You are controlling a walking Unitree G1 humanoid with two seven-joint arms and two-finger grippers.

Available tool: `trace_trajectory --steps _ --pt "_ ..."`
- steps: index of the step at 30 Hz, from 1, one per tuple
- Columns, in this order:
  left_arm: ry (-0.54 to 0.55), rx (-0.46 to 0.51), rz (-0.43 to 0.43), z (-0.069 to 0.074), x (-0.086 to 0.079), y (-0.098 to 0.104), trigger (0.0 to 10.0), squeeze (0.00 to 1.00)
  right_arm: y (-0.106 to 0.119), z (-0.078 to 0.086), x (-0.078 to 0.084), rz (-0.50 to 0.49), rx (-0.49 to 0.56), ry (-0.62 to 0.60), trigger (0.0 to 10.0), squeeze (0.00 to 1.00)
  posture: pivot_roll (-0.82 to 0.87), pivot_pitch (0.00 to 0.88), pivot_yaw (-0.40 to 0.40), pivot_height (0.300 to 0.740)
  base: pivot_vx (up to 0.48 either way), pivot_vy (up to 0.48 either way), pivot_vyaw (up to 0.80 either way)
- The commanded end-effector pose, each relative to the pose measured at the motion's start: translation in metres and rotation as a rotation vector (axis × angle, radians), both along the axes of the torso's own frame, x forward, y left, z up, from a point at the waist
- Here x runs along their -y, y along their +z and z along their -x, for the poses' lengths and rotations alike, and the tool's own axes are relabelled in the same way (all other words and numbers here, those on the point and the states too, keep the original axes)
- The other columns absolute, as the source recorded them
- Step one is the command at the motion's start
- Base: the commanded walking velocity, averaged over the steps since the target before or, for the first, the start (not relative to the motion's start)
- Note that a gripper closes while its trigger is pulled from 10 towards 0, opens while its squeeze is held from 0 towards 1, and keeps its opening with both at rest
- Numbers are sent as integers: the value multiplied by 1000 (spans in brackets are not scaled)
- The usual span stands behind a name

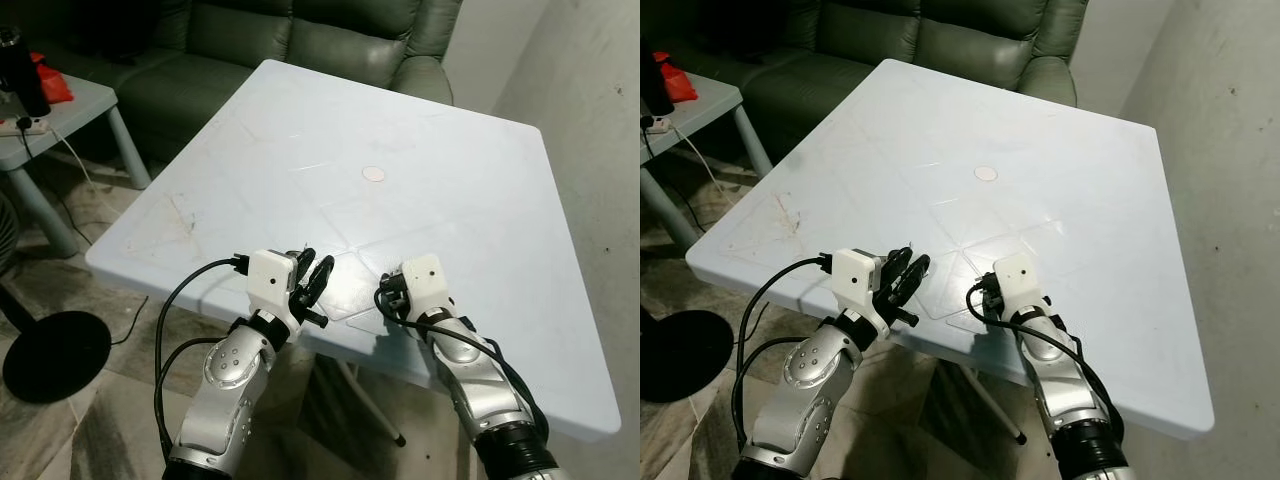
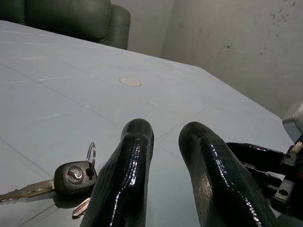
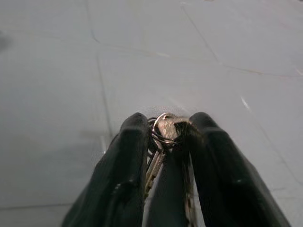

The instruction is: Hang keys on a hook

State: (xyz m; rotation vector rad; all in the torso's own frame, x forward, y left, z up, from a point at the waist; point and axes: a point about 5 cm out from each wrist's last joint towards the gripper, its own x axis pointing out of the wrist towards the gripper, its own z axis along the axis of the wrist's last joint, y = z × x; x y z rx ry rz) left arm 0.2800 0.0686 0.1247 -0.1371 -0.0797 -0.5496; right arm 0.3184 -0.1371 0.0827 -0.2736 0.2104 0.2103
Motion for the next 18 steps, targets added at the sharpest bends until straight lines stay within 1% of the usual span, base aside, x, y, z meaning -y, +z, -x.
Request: trace_trajectory --steps 1,18 --pt "-21 -2 -6 2 4 -1 10000 0 -5 0 4 15 -26 -16 0 0 1 70 -113 740 0 0 0" --pt "-11 -7 -2 3 4 -1 10000 0 -9 2 3 15 -60 -4 0 0 3 83 -123 740 0 0 0"
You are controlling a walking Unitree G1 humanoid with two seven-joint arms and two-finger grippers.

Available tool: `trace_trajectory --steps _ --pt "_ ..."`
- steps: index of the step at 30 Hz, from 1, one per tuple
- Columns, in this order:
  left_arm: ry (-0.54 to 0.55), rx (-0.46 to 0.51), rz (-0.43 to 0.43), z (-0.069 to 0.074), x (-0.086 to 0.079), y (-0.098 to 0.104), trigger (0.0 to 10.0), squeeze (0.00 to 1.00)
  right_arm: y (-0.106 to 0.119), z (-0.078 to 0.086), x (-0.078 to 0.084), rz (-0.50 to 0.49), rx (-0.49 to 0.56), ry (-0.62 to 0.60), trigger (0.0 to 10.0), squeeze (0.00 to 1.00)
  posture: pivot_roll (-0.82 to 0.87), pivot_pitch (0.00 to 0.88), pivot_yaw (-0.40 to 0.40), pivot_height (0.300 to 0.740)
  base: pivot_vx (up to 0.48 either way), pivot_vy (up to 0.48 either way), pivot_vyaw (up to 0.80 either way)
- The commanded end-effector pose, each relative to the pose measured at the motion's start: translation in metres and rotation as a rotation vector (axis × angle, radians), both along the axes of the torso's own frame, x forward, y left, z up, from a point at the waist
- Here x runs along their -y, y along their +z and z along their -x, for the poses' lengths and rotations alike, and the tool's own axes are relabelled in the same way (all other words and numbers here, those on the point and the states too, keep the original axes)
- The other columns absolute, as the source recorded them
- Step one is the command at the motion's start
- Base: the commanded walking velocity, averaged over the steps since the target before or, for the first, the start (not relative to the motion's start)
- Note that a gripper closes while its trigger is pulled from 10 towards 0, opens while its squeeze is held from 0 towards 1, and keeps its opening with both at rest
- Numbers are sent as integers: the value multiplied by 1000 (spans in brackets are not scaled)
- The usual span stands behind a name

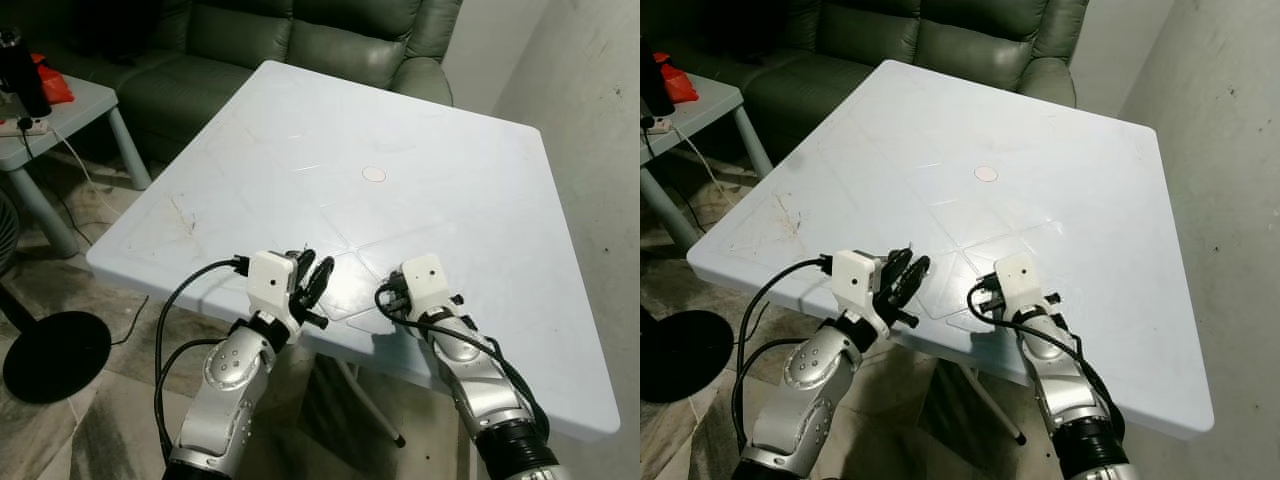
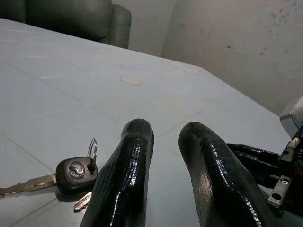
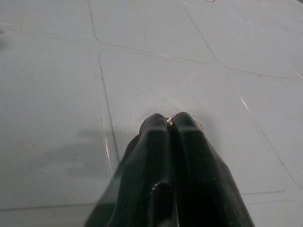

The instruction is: Hang keys on a hook

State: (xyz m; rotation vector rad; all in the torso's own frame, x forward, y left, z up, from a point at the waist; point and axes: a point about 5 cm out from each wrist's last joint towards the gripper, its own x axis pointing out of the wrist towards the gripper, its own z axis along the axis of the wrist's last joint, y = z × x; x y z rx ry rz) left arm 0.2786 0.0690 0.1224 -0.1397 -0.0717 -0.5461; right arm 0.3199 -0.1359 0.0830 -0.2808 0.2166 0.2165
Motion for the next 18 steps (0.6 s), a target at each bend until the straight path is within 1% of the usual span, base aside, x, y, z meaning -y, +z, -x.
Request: trace_trajectory --steps 1,5,8,12,13,14,15,16,17,18 --pt "-13 2 -1 2 4 1 10000 0 -9 4 4 7 -53 -10 0 0 3 83 -123 740 0 0 0" --pt "-13 2 0 2 5 1 10000 0 -6 2 3 -21 -41 -16 0 0 2 86 -126 740 0 0 0" --pt "-11 2 0 2 5 1 10000 0 0 -1 3 -58 3 -32 0 0 2 86 -126 740 0 0 0" --pt "-10 2 1 2 4 1 10000 0 12 -4 6 -220 55 -67 0 0 2 90 -126 740 0 0 0" --pt "-10 2 1 2 4 1 10000 0 14 -4 10 -247 67 -108 2118 431 2 92 -127 740 0 0 0" --pt "-10 2 1 2 4 1 10000 0 14 -4 10 -247 67 -108 2118 431 2 92 -127 740 0 0 0" --pt "-10 2 1 1 4 1 10000 0 13 -5 13 -257 64 -136 2784 729 2 93 -126 740 0 0 0" --pt "-9 2 0 1 4 1 10000 0 13 -5 15 -253 55 -146 9765 1000 2 94 -127 740 0 0 0" --pt "-9 2 0 1 4 1 10000 0 13 -5 15 -253 55 -146 9765 1000 2 94 -127 740 0 0 0" --pt "-8 2 1 1 4 2 10000 0 12 -5 15 -257 50 -137 10000 1000 2 94 -127 740 0 0 0"
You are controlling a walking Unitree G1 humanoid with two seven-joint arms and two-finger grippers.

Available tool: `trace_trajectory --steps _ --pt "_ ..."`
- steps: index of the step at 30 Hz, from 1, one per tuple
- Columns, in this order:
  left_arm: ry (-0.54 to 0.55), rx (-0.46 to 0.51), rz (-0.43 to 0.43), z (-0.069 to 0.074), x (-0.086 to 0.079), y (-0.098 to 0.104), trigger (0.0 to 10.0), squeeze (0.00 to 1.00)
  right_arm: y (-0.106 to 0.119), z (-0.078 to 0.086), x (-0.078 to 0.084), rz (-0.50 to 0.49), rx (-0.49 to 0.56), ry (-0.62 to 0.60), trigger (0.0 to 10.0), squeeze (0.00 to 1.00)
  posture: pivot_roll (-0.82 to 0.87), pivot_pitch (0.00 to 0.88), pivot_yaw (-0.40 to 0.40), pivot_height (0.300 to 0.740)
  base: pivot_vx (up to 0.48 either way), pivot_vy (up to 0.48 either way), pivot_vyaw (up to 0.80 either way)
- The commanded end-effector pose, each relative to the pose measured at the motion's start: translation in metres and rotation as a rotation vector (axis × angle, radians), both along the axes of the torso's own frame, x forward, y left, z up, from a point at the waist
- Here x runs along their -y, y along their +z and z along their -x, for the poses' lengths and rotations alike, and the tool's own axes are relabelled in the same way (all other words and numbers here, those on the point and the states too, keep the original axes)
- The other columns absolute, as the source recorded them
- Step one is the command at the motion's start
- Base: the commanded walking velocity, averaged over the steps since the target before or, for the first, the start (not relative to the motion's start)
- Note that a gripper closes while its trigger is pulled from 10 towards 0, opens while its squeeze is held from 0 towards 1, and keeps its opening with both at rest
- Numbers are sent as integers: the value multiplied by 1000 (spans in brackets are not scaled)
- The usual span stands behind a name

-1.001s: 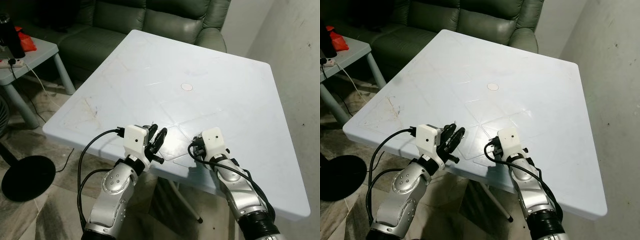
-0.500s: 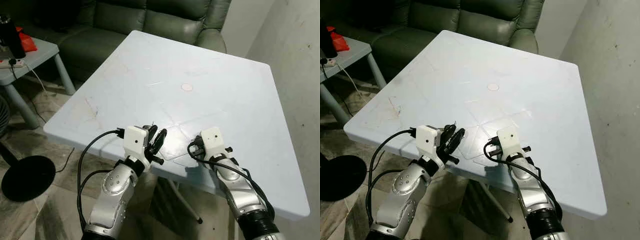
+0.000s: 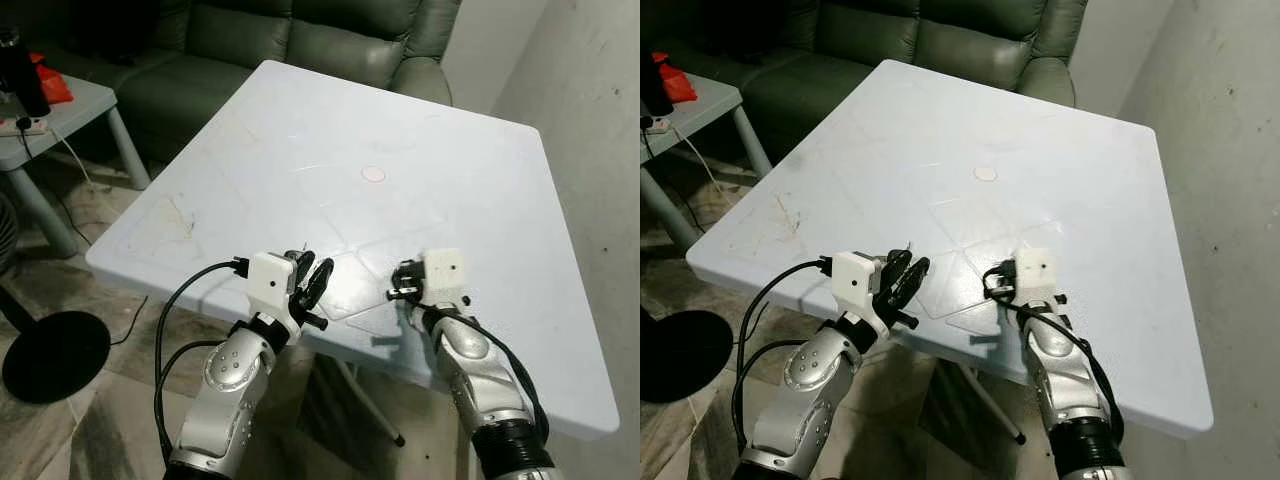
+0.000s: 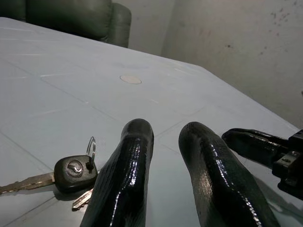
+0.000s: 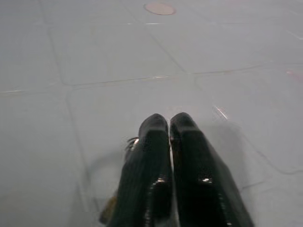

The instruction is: Hang keys on a hook

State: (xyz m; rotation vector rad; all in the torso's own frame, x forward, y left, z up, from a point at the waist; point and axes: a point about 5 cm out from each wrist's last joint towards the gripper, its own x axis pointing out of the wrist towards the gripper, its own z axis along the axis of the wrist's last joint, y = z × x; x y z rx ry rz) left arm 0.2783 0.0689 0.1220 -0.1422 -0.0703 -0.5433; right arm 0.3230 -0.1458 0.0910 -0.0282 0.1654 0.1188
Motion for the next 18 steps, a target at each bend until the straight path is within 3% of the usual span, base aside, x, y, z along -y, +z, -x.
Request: trace_trajectory --steps 1,18 --pt "-9 5 -1 0 4 2 10000 0 4 -2 5 -10 11 -14 10000 1000 2 95 -126 740 0 0 0" --pt "-10 6 2 -1 4 3 10000 0 0 1 -4 -8 -25 50 10000 1000 -3 104 -121 740 0 0 0"
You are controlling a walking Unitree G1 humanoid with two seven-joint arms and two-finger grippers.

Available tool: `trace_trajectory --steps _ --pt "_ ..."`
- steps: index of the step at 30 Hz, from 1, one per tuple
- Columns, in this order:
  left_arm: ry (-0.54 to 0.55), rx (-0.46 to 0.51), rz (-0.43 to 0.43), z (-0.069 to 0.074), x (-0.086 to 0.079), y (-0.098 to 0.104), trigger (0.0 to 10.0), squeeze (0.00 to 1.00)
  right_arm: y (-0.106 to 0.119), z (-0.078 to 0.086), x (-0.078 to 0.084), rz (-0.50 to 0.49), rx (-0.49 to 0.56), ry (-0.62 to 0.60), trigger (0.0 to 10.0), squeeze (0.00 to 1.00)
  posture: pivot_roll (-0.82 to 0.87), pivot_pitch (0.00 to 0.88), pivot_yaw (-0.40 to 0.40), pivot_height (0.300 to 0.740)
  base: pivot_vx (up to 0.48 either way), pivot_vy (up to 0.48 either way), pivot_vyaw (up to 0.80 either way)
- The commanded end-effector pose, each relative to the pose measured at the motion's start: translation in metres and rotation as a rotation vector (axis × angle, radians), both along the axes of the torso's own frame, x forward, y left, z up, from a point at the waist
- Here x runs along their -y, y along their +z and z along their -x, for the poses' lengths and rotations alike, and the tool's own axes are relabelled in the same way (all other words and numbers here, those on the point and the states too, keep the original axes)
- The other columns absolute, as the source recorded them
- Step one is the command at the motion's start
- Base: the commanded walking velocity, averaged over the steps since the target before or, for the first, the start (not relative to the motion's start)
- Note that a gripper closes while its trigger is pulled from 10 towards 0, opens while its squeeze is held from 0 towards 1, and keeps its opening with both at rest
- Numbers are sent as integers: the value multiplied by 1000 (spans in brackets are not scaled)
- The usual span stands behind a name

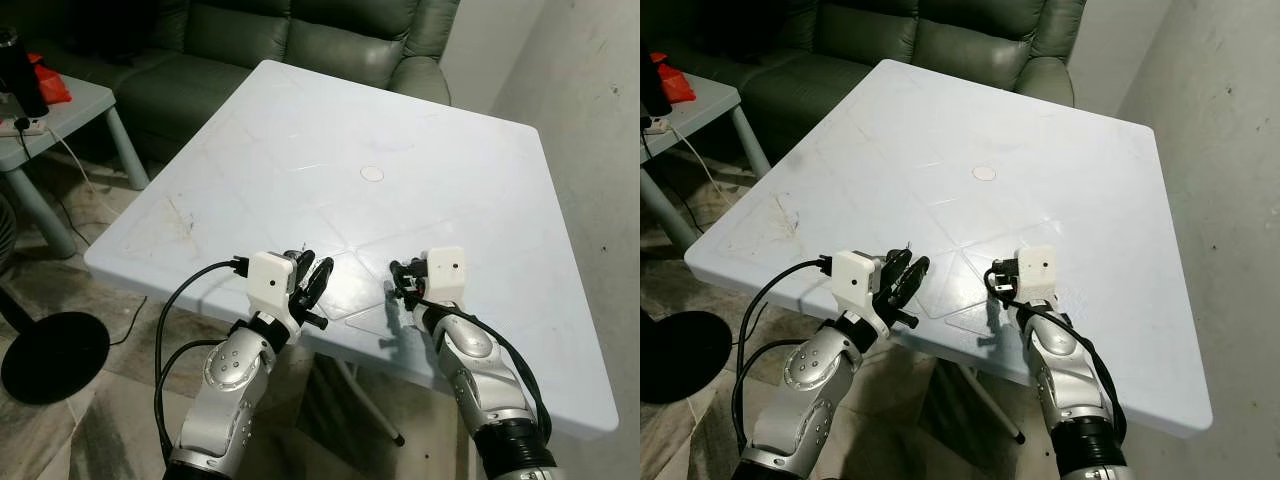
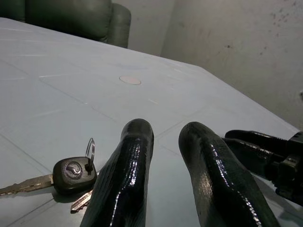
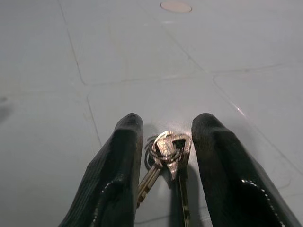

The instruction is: Hang keys on a hook

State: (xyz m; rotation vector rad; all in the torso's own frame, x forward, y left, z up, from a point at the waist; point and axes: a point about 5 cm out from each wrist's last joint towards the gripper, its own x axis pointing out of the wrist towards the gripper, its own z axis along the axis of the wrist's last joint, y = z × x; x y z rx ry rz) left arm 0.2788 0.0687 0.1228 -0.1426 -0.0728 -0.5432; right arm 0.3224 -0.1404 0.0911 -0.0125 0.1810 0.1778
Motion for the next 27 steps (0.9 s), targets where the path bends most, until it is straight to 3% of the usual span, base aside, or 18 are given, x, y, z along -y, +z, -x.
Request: trace_trajectory --steps 1,16,23,26,27 --pt "-10 4 1 0 4 3 10000 0 -1 0 1 12 -15 -11 10000 1000 -2 103 -122 740 0 0 0" --pt "-6 8 4 -1 5 3 10000 0 -5 -12 -8 61 -99 -6 10000 1000 4 101 -130 740 0 0 0" --pt "-1 7 3 0 4 2 10000 0 -13 -14 -4 100 -159 -36 10000 1000 11 96 -135 740 0 0 0" --pt "-1 7 3 1 4 2 10000 0 -22 -13 1 118 -232 -42 10000 1000 11 96 -135 740 0 0 0" --pt "-1 7 3 1 5 2 10000 0 -24 -13 2 116 -250 -38 10000 0 11 91 -137 740 0 0 0"
